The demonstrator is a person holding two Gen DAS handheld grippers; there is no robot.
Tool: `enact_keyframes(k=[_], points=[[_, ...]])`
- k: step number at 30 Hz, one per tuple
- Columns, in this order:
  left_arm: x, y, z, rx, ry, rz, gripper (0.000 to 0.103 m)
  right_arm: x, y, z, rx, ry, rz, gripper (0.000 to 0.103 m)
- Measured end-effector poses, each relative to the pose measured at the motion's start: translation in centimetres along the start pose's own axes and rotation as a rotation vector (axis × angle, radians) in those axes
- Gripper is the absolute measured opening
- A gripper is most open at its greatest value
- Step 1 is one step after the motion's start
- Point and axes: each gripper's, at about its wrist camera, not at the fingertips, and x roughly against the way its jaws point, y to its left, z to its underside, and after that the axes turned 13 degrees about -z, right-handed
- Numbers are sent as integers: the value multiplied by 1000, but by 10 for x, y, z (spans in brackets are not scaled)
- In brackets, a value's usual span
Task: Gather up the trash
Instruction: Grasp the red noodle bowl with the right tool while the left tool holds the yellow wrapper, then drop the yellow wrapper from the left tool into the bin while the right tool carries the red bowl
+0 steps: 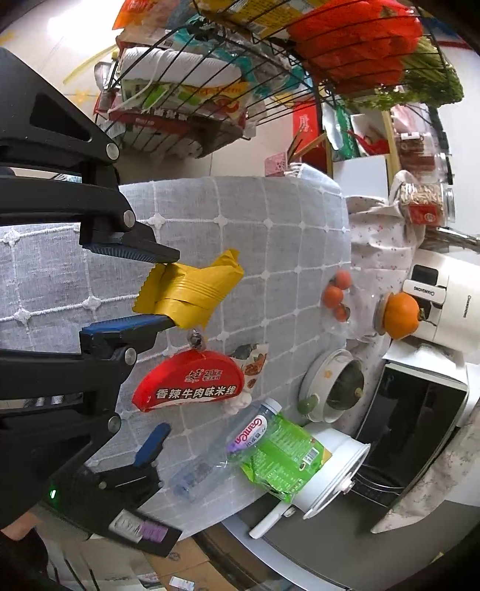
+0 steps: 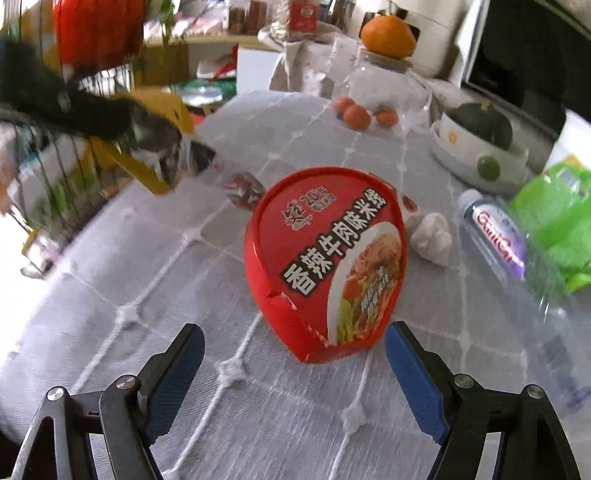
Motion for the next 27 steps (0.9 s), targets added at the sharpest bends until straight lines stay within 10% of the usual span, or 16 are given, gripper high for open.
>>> enact_keyframes(k=[10, 27], points=[[1, -4, 0, -12, -5, 4, 29, 13, -23, -8, 9, -51, 104, 12], [15, -37, 3, -64, -49, 82, 29, 129, -88, 16, -223, -116, 45, 9]])
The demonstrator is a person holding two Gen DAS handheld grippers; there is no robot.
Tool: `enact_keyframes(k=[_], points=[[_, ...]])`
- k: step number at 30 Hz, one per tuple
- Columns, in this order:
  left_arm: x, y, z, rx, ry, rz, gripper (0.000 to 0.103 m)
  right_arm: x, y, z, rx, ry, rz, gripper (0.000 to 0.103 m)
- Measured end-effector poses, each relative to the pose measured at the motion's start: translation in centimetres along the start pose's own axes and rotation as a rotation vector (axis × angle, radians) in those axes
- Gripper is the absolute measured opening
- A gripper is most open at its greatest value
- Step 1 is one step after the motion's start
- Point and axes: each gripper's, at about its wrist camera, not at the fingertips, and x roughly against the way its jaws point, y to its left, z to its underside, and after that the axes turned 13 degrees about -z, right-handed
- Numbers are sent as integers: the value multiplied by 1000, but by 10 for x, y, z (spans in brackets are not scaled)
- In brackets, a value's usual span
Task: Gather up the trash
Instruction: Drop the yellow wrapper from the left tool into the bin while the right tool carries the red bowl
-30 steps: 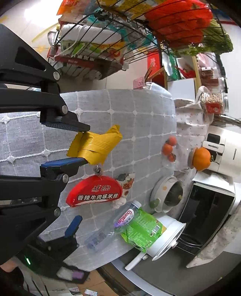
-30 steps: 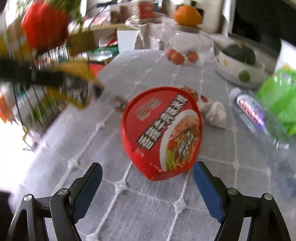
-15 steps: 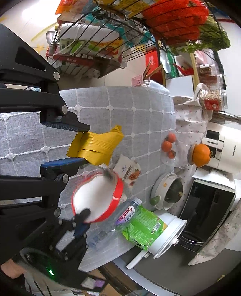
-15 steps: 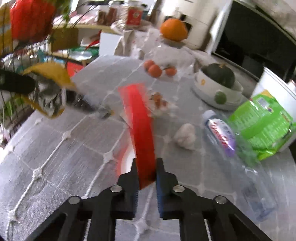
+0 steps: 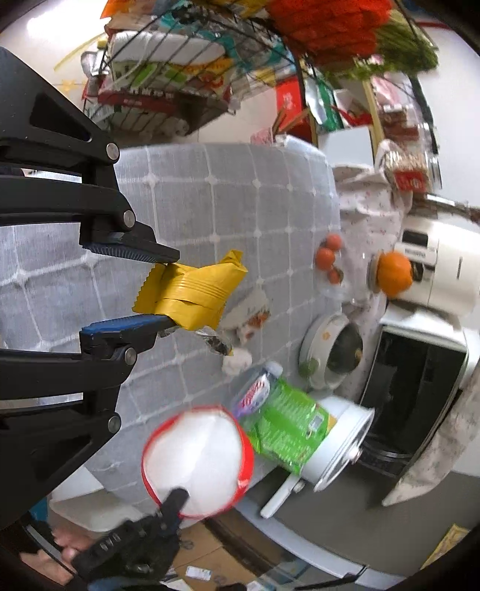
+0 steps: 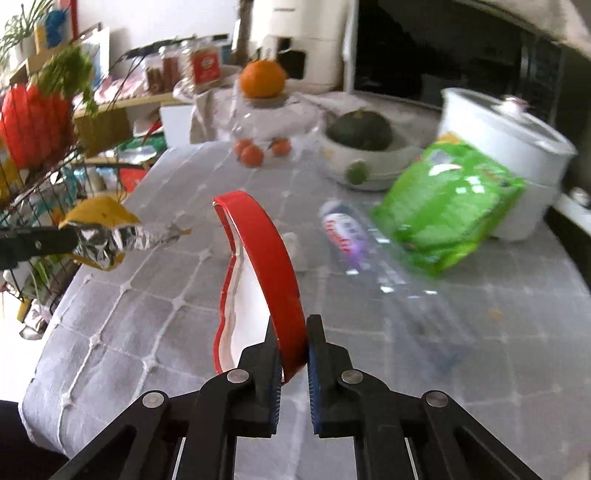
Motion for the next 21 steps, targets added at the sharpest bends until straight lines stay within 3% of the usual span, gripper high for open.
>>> enact_keyframes(k=[9, 15, 21], points=[[23, -76, 9, -131, -70, 107, 29, 92, -63, 29, -88, -49, 161, 9], [39, -143, 26, -236, -93, 197, 29, 140, -125, 77, -287, -5, 285, 9], [41, -220, 52, -369, -64, 285, 29, 188, -180, 122, -474, 21, 343, 9]])
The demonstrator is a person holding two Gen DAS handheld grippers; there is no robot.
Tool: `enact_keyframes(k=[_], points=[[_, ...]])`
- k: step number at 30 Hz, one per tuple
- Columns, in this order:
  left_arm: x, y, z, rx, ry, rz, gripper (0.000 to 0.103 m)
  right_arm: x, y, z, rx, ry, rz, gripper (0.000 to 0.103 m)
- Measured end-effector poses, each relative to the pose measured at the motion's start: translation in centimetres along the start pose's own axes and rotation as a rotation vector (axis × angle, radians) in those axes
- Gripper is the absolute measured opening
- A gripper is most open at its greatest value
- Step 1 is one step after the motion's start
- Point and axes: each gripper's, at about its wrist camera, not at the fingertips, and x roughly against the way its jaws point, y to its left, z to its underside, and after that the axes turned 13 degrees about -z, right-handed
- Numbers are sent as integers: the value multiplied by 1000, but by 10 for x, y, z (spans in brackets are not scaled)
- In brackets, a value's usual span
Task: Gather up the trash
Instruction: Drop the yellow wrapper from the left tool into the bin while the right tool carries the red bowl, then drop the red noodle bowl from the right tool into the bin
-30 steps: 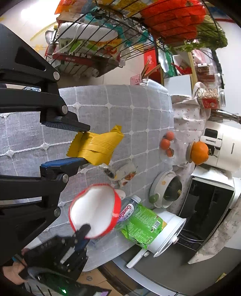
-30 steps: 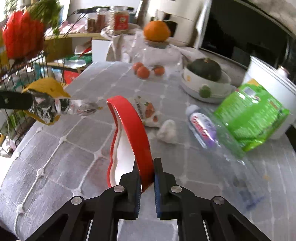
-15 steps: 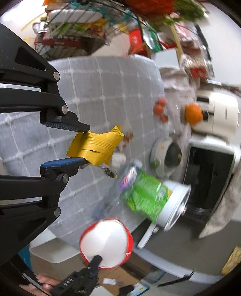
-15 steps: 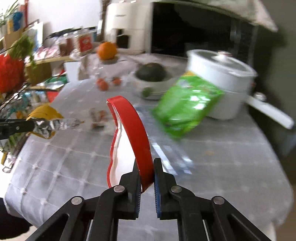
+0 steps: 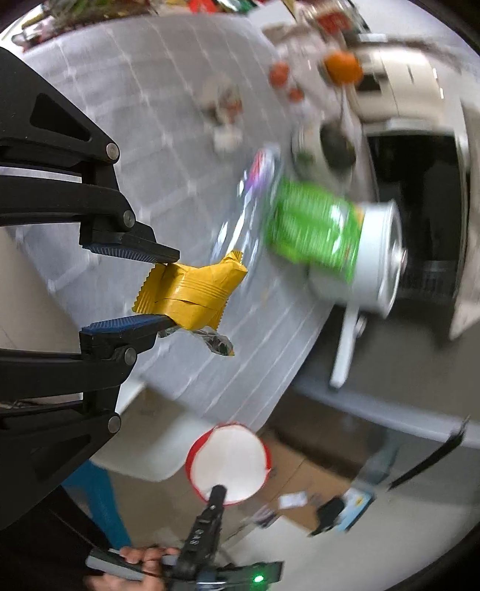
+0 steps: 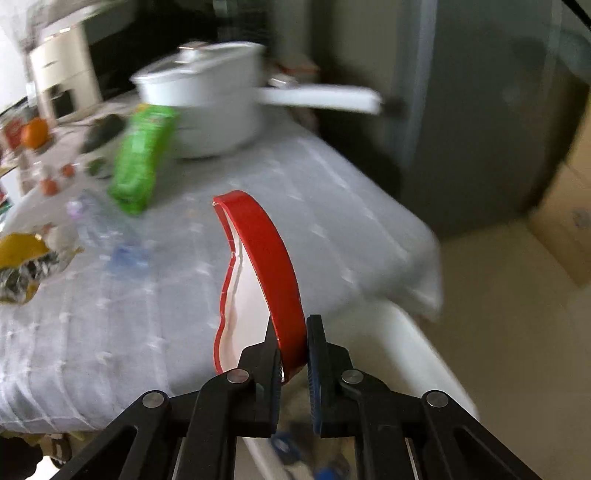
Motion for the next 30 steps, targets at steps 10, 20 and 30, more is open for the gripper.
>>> enact_keyframes(k=[10, 20, 30], points=[[-46, -144, 4, -178, 87, 173, 29, 24, -71, 25, -122, 75, 82, 9], [-91, -230, 23, -351, 126, 173, 29, 42, -110, 40, -202, 88, 142, 10], [-108, -236, 30, -374, 151, 187, 73, 44, -119, 45, -220, 106, 146, 10]])
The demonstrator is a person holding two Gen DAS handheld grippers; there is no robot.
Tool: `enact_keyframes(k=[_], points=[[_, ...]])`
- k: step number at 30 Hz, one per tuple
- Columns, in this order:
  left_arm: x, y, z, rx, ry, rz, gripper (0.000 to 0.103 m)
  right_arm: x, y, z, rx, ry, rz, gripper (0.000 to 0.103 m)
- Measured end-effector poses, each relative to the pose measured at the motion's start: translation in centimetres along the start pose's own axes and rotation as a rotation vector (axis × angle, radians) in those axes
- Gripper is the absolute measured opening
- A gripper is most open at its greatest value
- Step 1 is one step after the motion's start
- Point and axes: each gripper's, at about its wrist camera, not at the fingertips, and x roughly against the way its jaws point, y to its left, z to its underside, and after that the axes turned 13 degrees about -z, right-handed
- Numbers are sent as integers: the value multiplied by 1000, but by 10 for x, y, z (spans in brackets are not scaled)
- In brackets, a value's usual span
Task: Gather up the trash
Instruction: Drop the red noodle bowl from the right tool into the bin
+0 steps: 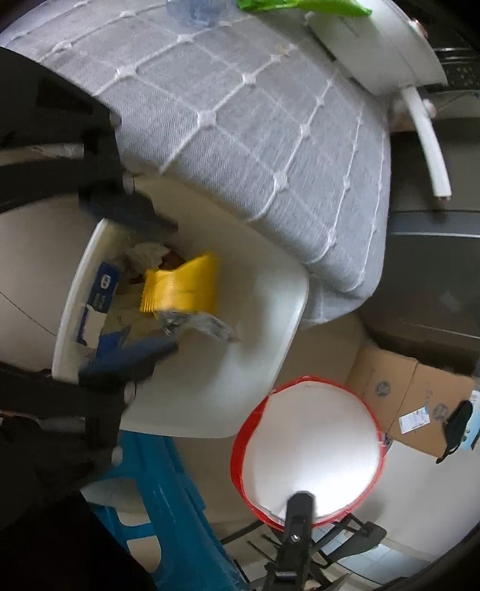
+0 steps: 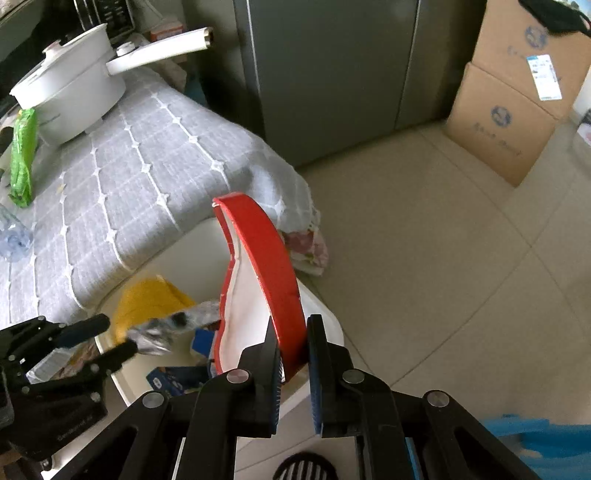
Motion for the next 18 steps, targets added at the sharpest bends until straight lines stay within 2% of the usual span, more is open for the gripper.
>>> enact_keyframes(k=[1, 11, 12, 15, 16, 18], points=[[5, 2, 0, -9, -13, -11, 79, -1, 0, 0, -1, 6, 1, 10], [46, 32, 11, -11, -45, -70, 93, -20, 13, 2, 12, 84, -10, 12], [50, 34, 14, -13, -48, -78, 94, -21, 14, 2, 7, 89, -19, 17], [62, 44, 19, -11, -60, -102, 96, -20, 15, 1, -10, 82, -36, 52], [66, 48, 20, -5, -64, -111, 97, -19, 16, 1, -16, 72, -36, 57], [72, 57, 24, 14, -68, -128, 98, -16, 18, 0, -15, 56, -39, 58]])
